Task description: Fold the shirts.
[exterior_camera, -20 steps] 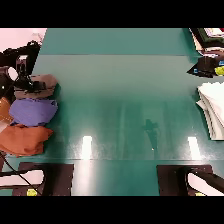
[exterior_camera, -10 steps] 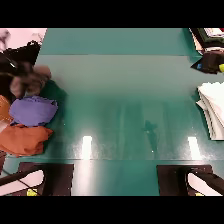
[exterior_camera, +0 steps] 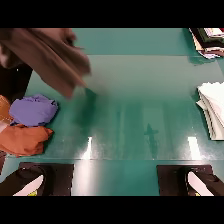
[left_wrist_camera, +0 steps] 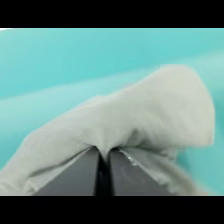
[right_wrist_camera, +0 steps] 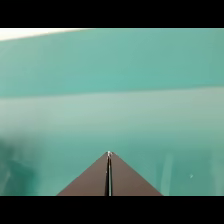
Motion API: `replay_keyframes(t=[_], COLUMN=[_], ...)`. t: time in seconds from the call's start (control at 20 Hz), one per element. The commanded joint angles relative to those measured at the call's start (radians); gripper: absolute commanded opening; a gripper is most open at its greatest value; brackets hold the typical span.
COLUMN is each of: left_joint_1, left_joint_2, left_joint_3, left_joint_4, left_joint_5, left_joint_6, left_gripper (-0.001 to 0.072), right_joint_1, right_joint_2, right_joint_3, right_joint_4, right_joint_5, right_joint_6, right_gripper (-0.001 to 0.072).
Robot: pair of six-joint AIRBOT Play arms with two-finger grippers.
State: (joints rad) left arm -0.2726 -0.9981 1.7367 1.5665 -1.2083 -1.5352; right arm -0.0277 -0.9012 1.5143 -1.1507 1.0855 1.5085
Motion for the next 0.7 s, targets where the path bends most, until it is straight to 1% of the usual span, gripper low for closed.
replay_keyframes(t=[0.0,0.15,0.2,0.25,0.3,0.4,0.45,0.55,0.65], left_joint_1=[-0.223,-0.387,-0.429,-0.458,-0.470,-0.448,-0.419,-0.323,-0.223], left_joint_2=[-0.049,-0.180,-0.233,-0.283,-0.325,-0.354,-0.351,-0.347,-0.347], left_joint_3=[-0.056,-0.148,-0.167,-0.173,-0.172,-0.172,-0.170,-0.169,-0.208], left_joint_4=[-0.037,-0.151,-0.174,-0.180,-0.179,-0.143,-0.116,-0.104,-0.121], left_joint_5=[-0.063,-0.032,-0.005,0.016,0.039,0.056,0.045,-0.022,-0.079], left_joint_6=[-0.038,-0.035,-0.027,-0.008,-0.002,-0.002,-0.003,-0.004,-0.029], left_gripper=[0.0034,0.0036,0.0095,0.0403,0.0662,0.0664,0.0664,0.0664,0.0664], right_joint_1=[-0.020,-0.020,-0.020,-0.020,-0.020,-0.020,-0.020,-0.020,-0.019], right_joint_2=[0.025,0.016,0.010,0.002,-0.006,-0.024,-0.035,-0.053,-0.062], right_joint_3=[0.000,0.000,0.000,0.000,0.000,0.000,0.000,0.000,0.000], right_joint_4=[0.000,0.000,0.000,0.000,0.000,0.000,0.000,0.000,0.000], right_joint_5=[-0.025,0.000,0.009,0.023,0.040,0.089,0.111,0.137,0.141], right_joint_6=[0.000,0.000,0.000,0.000,0.000,0.000,0.000,-0.001,-0.001], right_gripper=[0.0013,0.0014,0.0014,0.0014,0.0014,0.0014,0.0014,0.0014,0.0015])
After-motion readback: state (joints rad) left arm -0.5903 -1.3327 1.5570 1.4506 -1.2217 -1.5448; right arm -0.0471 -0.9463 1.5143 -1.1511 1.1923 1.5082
